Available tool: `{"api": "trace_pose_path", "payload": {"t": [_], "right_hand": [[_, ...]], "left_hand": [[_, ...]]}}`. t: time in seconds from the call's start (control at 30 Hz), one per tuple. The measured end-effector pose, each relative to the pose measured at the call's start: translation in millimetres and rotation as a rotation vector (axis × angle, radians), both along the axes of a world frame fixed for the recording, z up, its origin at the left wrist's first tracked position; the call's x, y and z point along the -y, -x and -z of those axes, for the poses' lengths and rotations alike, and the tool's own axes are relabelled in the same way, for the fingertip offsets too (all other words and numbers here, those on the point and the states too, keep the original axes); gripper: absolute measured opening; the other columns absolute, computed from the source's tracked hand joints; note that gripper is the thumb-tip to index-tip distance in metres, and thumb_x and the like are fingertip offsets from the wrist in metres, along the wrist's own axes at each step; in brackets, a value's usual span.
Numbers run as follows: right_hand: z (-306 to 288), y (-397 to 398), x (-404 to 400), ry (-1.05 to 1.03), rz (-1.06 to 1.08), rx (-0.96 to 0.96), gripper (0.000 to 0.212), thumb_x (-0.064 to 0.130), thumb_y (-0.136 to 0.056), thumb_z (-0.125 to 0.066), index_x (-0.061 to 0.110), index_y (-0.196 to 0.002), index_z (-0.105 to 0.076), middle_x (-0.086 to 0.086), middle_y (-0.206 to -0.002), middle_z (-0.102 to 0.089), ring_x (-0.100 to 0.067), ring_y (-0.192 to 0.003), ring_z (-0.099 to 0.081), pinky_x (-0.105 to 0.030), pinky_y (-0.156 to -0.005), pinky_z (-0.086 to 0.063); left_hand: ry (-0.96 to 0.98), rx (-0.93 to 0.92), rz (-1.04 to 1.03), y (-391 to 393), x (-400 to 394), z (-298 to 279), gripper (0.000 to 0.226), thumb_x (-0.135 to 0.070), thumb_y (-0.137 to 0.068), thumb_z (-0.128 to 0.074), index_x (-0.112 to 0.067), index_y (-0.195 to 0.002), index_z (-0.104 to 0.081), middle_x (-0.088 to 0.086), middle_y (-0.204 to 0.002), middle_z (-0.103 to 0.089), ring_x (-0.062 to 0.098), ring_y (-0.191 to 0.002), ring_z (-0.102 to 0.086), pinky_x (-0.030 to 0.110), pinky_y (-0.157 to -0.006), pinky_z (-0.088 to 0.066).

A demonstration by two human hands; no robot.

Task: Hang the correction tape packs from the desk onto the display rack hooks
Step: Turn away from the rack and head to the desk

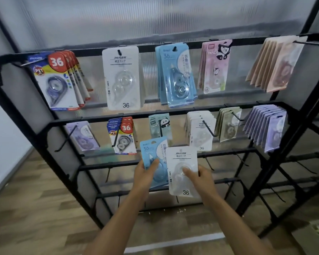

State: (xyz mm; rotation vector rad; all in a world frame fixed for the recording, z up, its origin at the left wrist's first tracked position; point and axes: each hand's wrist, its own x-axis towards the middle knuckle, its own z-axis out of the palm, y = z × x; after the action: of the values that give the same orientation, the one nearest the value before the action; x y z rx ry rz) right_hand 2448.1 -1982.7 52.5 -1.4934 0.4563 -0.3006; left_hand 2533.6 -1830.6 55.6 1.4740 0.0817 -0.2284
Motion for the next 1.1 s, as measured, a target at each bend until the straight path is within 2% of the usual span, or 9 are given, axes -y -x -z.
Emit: {"api": "trace_pose_path", "payload": {"t": [0.1,0.2,0.3,0.43,0.53,0.7,0.83,0.93,1.1], "right_hand": [[-1.7,-2.3,-3.4,0.006,-0.055,0.026,0.020,0.017,-0.087,-0.066,0.026,-0.105,-0.063,0.007,-0.099,-0.070,-0.013,-0.084,-0.067,-0.021,-0.058,-0.051],[-1.3,-9.0,-11.8,0.013,-0.095,0.034,0.021,0.015,-0.087,-0.065,0.027,-0.104,-0.063,0.005,-0.100,-0.070,-0.019,-0.086,-0.067,-0.029,-0.064,-0.054],[-0.5,-19.1,-22.9,0.004,-0.111,0.033,0.022,0.015,-0.088,-0.064,0.021,-0.109,-0.062,0.003,-0.102,-0.070,-0.019,-0.087,-0.067,-0.027,-0.062,-0.053],[-0.4,-34.5,-38.2,-0.028,-0.127,0.062,0.026,0.012,-0.088,-0.064,0.016,-0.113,-0.062,0.000,-0.105,-0.070,-0.021,-0.089,-0.068,-0.031,-0.065,-0.055],[-2.2,-40.8,-43.0,-0.061,-0.098,0.099,0.023,0.010,-0.088,-0.064,0.020,-0.108,-0.065,0.002,-0.101,-0.072,-0.017,-0.086,-0.069,-0.027,-0.062,-0.054],[-3.1,-39.4,-28.3,-0.104,-0.054,0.128,0.021,0.009,-0.088,-0.064,0.019,-0.106,-0.066,0.001,-0.099,-0.073,-0.017,-0.086,-0.070,-0.026,-0.062,-0.055],[-3.8,-31.0,-8.0,-0.093,-0.028,0.169,0.023,0.007,-0.087,-0.064,0.018,-0.107,-0.066,0.004,-0.098,-0.074,-0.012,-0.084,-0.071,-0.020,-0.060,-0.053],[-4.6,-23.9,10.1,-0.088,0.005,0.177,0.023,0.007,-0.088,-0.064,0.023,-0.104,-0.066,0.006,-0.097,-0.074,-0.010,-0.084,-0.070,-0.018,-0.060,-0.053],[-4.9,-12.6,44.0,-0.070,0.100,0.183,0.022,0.005,-0.087,-0.064,0.024,-0.098,-0.066,0.007,-0.092,-0.074,-0.009,-0.081,-0.070,-0.018,-0.059,-0.052]], "left_hand": [[0.006,0.019,-0.035,0.7,-6.7,1.3,0.007,-0.026,-0.088,-0.067,-0.024,-0.095,-0.065,-0.007,-0.083,-0.074,0.009,-0.074,-0.071,0.023,-0.056,-0.054],[0.002,0.026,-0.064,-1.4,-17.4,1.7,0.013,-0.028,-0.088,-0.067,-0.022,-0.099,-0.065,-0.002,-0.090,-0.075,0.016,-0.081,-0.072,0.034,-0.068,-0.059],[0.013,0.042,-0.072,-4.9,-31.5,0.8,0.020,-0.027,-0.088,-0.067,-0.017,-0.105,-0.065,0.004,-0.096,-0.074,0.022,-0.088,-0.071,0.041,-0.078,-0.058],[0.044,0.065,-0.090,-12.9,-52.9,-3.0,0.018,-0.026,-0.088,-0.067,-0.016,-0.103,-0.066,0.002,-0.093,-0.075,0.019,-0.084,-0.072,0.032,-0.069,-0.057],[0.060,0.089,-0.065,-20.1,-56.5,-9.2,0.016,-0.027,-0.087,-0.067,-0.019,-0.100,-0.066,-0.004,-0.088,-0.075,0.015,-0.080,-0.072,0.026,-0.064,-0.057],[0.048,0.090,-0.023,-25.6,-38.2,-10.3,0.013,-0.030,-0.086,-0.068,-0.024,-0.097,-0.066,-0.007,-0.084,-0.075,0.014,-0.078,-0.073,0.025,-0.062,-0.058],[0.051,0.072,0.018,-23.4,-15.3,-8.4,0.018,-0.029,-0.085,-0.068,-0.022,-0.102,-0.066,0.000,-0.095,-0.075,0.020,-0.088,-0.072,0.038,-0.077,-0.059],[0.055,0.088,0.059,-19.9,4.3,-7.1,0.027,-0.027,-0.087,-0.067,-0.016,-0.112,-0.064,0.004,-0.103,-0.073,0.022,-0.094,-0.070,0.041,-0.083,-0.058],[0.068,0.088,0.114,-12.0,36.1,-6.9,0.015,-0.025,-0.088,-0.065,-0.023,-0.103,-0.065,0.000,-0.096,-0.075,0.019,-0.086,-0.072,0.035,-0.072,-0.059]]}}
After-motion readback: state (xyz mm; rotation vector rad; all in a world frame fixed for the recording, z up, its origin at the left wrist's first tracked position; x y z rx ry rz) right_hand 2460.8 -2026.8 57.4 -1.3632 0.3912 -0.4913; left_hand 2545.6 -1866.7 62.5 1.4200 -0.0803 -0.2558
